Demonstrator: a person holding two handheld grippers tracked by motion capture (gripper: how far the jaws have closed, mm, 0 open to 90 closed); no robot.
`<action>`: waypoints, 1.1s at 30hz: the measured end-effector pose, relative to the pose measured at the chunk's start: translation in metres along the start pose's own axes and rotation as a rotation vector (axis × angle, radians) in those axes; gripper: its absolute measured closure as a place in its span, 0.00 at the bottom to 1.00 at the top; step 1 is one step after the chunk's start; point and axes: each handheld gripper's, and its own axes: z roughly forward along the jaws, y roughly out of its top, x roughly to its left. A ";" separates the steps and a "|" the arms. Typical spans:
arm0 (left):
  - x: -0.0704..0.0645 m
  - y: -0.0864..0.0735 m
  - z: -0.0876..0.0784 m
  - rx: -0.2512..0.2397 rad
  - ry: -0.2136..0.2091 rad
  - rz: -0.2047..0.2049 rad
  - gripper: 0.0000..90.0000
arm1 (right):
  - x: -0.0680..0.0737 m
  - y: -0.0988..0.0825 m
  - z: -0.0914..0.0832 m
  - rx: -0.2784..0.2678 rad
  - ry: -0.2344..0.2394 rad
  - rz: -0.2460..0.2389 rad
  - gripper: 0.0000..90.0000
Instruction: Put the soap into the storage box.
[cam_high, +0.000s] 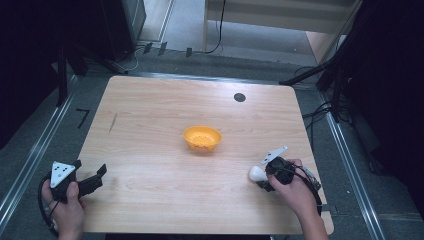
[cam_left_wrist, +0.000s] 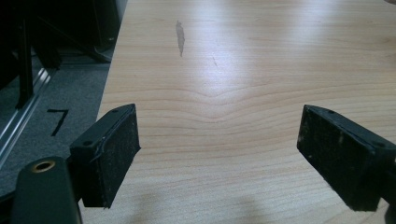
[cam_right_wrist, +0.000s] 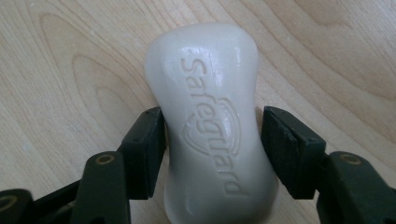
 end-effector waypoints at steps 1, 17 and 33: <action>0.000 0.000 0.000 0.000 0.000 0.000 0.15 | 0.000 0.000 0.000 0.000 0.000 0.000 0.51; -0.001 0.000 0.001 0.005 0.004 0.009 0.15 | 0.001 -0.005 -0.001 -0.026 0.012 -0.011 0.53; -0.002 0.000 0.001 0.007 0.006 0.014 0.15 | -0.001 -0.009 -0.004 -0.067 0.025 0.021 0.56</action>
